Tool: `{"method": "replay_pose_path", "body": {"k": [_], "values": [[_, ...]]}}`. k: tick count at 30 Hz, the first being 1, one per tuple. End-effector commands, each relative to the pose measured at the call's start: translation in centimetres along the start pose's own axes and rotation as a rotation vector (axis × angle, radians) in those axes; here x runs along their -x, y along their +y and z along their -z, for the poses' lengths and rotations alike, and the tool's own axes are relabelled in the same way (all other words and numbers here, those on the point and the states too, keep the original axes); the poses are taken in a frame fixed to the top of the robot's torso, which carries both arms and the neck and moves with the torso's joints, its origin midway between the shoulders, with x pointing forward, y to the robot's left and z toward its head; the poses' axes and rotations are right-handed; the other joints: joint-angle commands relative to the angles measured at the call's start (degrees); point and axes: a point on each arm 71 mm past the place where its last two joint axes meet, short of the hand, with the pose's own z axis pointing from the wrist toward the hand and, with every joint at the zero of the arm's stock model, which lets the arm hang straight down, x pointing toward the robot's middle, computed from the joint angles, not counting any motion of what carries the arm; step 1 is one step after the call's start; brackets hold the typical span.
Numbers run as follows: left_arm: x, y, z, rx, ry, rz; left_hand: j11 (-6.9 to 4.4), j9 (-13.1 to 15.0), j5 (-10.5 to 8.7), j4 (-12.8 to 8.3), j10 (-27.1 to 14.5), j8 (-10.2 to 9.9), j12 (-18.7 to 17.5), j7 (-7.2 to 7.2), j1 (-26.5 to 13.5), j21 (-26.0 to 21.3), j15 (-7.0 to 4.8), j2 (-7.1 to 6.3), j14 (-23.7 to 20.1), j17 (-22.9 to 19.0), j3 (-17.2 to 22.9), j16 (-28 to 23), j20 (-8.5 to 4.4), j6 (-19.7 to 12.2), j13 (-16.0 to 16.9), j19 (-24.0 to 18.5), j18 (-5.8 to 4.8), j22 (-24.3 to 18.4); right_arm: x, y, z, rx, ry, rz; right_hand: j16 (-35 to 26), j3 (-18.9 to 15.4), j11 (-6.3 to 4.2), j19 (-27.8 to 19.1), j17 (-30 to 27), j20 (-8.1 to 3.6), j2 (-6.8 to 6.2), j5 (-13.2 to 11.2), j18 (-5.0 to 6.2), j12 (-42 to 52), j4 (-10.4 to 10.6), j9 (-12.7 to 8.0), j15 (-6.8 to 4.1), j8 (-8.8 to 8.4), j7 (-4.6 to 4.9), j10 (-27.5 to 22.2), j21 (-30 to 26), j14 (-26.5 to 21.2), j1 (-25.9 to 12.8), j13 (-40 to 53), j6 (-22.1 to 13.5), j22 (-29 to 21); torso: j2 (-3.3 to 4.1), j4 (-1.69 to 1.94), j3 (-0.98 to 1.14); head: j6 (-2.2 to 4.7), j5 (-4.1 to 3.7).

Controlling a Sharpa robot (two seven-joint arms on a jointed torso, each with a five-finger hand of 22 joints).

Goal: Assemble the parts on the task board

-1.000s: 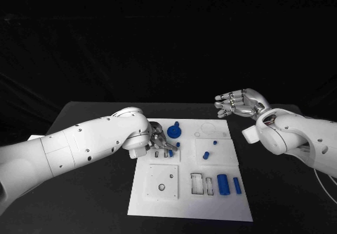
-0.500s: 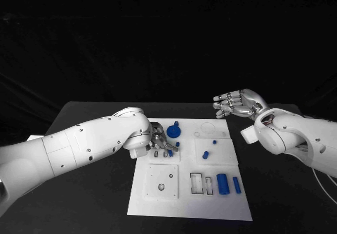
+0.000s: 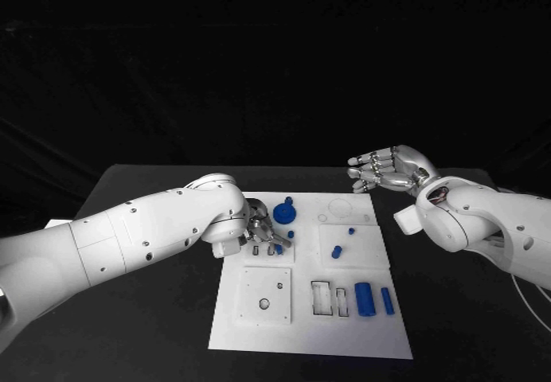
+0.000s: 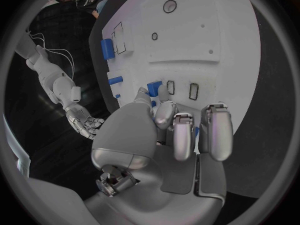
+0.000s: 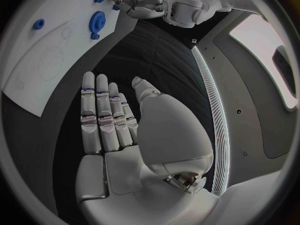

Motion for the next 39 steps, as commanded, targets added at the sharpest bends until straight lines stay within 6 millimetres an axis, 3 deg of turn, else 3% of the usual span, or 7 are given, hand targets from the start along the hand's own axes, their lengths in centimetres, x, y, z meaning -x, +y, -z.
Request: {"method": "replay_pose_path", "body": {"k": [1,10,17,21,25,29,39], "values": [[-0.3,0.5,0.0,0.098,0.031,-0.008,-0.01,0.17,0.3,-0.07,0.51,0.36,0.14,-0.14,0.91,0.32,-0.39,0.13,6.13,15.07,0.73,0.17,-0.34,-0.29,0.08,2.37,-0.41,3.63,-0.4,0.1,0.1,0.009,0.033,0.005,-0.39,-0.09,0.35,0.35,-0.05,-0.01,-0.03,-0.24,0.79,-0.2,-0.2,0.03,0.08,0.12,0.01,-0.13,-0.35,0.29,-0.55,-0.05,-0.25,-0.04,0.01,0.0,0.02,-0.1,-0.03],[-0.3,0.3,-0.1,0.089,0.032,-0.007,-0.4,0.68,0.52,-1.36,0.32,-0.25,-0.01,-0.56,6.21,0.37,-0.72,1.82,6.13,15.07,5.56,0.17,-0.6,-0.94,0.04,2.3,-0.41,3.78,-0.7,0.2,0.1,0.016,0.053,0.021,-0.75,-0.33,0.48,0.32,-0.44,0.13,0.02,-0.41,0.77,-0.25,-0.41,0.01,0.23,0.1,0.11,-0.44,-0.92,0.09,-0.72,-0.58,-0.38,-0.29,-0.05,-0.04,-0.02,-0.08,-0.07],[-0.3,0.2,-0.1,0.085,0.032,-0.007,-0.58,0.73,1.65,-2.68,0.0,-1.25,-0.41,-0.69,10.49,0.43,-0.94,0.91,6.13,15.07,11.47,0.17,-0.87,-1.51,-0.11,2.28,-0.43,3.97,-0.8,0.2,0.1,0.018,0.057,0.021,-0.82,-0.36,0.51,0.32,-0.52,0.16,0.09,-0.4,0.77,-0.24,-0.45,0.01,0.26,0.1,0.13,-0.5,-1.05,0.06,-0.77,-0.7,-0.39,-0.34,-0.06,-0.01,-0.02,-0.08,-0.09],[-0.3,0.3,-0.1,0.081,0.029,-0.004,-0.48,0.76,5.54,-2.8,-0.26,-1.95,-0.84,-0.53,12.08,0.4,-0.94,-1.39,6.13,15.07,17.1,0.17,-0.91,-1.89,-0.32,2.24,-0.43,4.0,-0.8,0.2,0.1,0.019,0.059,0.02,-0.86,-0.37,0.52,0.33,-0.58,0.17,0.16,-0.33,0.78,-0.22,-0.46,0.01,0.27,0.1,0.14,-0.51,-1.13,0.06,-0.8,-0.77,-0.41,-0.37,-0.03,-0.03,-0.02,-0.07,-0.09],[-0.3,0.4,0.0,0.072,0.02,0.005,-0.15,1.76,9.96,-1.94,-0.15,-1.83,-1.36,0.17,10.87,0.35,-0.51,-7.56,6.13,15.07,30.63,0.17,-0.71,-1.93,-0.64,2.19,-0.4,4.07,-0.9,0.2,0.1,0.018,0.061,0.019,-0.89,-0.4,0.53,0.35,-0.63,0.19,0.22,-0.24,0.78,-0.2,-0.47,0.01,0.28,0.11,0.15,-0.52,-1.21,0.07,-0.85,-0.85,-0.41,-0.39,-0.01,-0.01,-0.01,-0.12,-0.15],[-0.2,0.6,0.2,0.06,0.004,0.016,-0.08,3.19,9.71,-3.16,0.31,-0.9,-1.29,0.15,7.51,0.29,-0.43,-11.35,6.13,15.07,40.43,0.17,-0.5,-2.05,-0.59,2.18,-0.4,4.12,-1.0,0.2,0.2,0.02,0.064,0.017,-0.91,-0.41,0.53,0.36,-0.65,0.19,0.24,-0.2,0.78,-0.19,-0.47,0.02,0.28,0.11,0.15,-0.52,-1.24,0.08,-0.87,-0.88,-0.41,-0.39,-0.01,0.01,0.05,-0.07,-0.26],[0.2,1.3,0.7,0.037,-0.043,0.057,-0.04,4.71,9.36,-6.46,0.72,0.05,-1.13,0.12,3.4,0.23,-0.42,-13.31,6.13,15.07,47.7,0.17,-0.43,-2.17,-0.4,2.18,-0.39,4.19,-1.2,0.2,0.2,0.025,0.069,0.015,-0.96,-0.42,0.53,0.41,-0.75,0.21,0.4,-0.02,0.8,-0.15,-0.49,0.02,0.29,0.12,0.15,-0.53,-1.39,0.11,-0.95,-1.03,-0.42,-0.42,-0.07,0.02,0.04,0.04,-0.36]]}}
